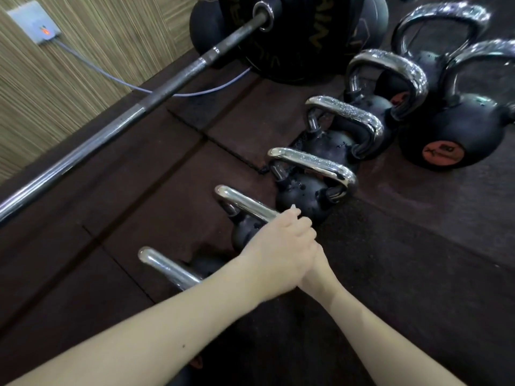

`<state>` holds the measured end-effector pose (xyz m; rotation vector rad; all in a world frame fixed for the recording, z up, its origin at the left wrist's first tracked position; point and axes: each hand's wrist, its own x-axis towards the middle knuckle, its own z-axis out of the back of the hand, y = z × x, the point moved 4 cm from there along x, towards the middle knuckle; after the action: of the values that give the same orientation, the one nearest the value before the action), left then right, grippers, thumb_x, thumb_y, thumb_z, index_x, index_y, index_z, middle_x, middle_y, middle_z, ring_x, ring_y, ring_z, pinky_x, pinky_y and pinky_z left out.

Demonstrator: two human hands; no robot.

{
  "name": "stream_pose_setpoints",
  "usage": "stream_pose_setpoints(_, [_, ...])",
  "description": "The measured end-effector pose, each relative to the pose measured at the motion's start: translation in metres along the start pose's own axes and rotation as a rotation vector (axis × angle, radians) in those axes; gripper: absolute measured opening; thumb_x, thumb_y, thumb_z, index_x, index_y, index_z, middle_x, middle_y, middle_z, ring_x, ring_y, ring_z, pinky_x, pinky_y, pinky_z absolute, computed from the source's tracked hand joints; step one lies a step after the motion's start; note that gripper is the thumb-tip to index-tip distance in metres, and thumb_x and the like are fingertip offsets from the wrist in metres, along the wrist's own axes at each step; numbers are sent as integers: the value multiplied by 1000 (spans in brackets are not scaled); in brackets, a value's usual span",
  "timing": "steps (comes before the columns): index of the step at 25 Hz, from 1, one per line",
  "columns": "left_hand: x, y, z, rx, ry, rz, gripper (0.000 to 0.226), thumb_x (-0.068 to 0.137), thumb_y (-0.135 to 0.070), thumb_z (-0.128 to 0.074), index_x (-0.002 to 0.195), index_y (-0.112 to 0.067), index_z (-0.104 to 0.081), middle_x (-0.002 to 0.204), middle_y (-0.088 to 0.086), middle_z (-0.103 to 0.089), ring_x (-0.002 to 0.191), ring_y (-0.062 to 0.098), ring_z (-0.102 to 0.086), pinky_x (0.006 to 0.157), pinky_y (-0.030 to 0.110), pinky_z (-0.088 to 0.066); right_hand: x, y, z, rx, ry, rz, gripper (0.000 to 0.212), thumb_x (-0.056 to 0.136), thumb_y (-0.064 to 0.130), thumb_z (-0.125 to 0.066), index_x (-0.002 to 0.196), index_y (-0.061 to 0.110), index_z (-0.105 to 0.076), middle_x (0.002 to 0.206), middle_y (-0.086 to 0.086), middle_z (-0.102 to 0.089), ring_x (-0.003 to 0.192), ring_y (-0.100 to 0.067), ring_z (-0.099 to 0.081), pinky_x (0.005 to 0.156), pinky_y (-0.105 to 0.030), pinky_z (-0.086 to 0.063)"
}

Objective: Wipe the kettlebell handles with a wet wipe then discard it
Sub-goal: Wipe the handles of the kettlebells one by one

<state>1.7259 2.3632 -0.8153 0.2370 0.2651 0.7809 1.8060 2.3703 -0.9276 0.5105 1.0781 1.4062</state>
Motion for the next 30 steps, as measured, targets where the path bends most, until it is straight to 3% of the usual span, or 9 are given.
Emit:
stream_pose_setpoints(4, [-16,59,10,-144,-143,28,30,97,-24,-33,88,-23,-61,83,1,-59,81,28,-56,79,46,-47,3,5,-1,55,-44,22,76,74,46,-89,140,25,-58,126,13,-66,123,-11,-63,95,-16,-47])
stream_pose_setpoints(7, [-34,122,-10,-340,-57,383,38,102,-30,-19,96,-23,-56,95,6,-60,93,31,-59,86,47,-48,1,4,-1,92,-37,5,98,66,47,-97,150,40,-46,141,19,-61,134,-3,-55,115,-32,-47])
stream_pose_setpoints(10, [-43,154,-31,-1001,-45,849,57,106,-42,-22,99,-21,-74,102,-1,-71,105,27,-63,92,39,-46,0,3,2,118,-57,6,98,65,47,-97,149,42,-47,141,19,-63,134,-2,-55,117,-35,-46])
stream_pose_setpoints(12, [-37,139,-12,-853,-91,766,46,108,-41,-35,96,-17,-73,96,-1,-69,102,32,-65,87,41,-48,0,4,2,115,-62,10,97,65,47,-97,149,40,-48,138,19,-65,131,-1,-57,115,-33,-47])
stream_pose_setpoints(15, [-22,88,20,-284,-271,274,27,104,-29,-49,87,-18,-67,83,5,-64,85,37,-62,83,50,-50,1,6,1,75,-64,17,88,67,44,-96,143,37,-53,128,19,-69,121,-1,-63,102,-24,-51])
stream_pose_setpoints(18, [-15,42,15,-250,-172,56,36,104,-42,-39,97,-18,-66,92,3,-60,90,30,-57,98,48,-45,2,5,0,37,-19,6,56,85,27,-84,135,24,-61,110,26,-62,115,-12,-68,78,-9,-45])
stream_pose_setpoints(23, [-30,120,-10,-410,-147,267,30,104,-51,-31,98,-31,-53,89,3,-61,86,34,-61,83,51,-53,6,2,-1,93,-54,21,96,64,49,-96,147,44,-48,135,20,-65,128,-1,-58,109,-26,-48])
stream_pose_setpoints(27, [-57,164,-42,-1217,1,854,58,109,-60,-21,112,-27,-69,101,1,-70,98,24,-66,91,37,-50,3,3,0,119,-40,12,101,65,47,-96,151,49,-42,141,25,-61,133,3,-54,116,-27,-44])
stream_pose_setpoints(30, [-44,144,-18,-989,-79,737,43,112,-45,-29,93,-25,-62,87,-3,-60,93,25,-59,88,37,-42,2,3,0,80,-43,18,101,65,48,-96,151,46,-44,138,25,-63,130,5,-56,112,-23,-45])
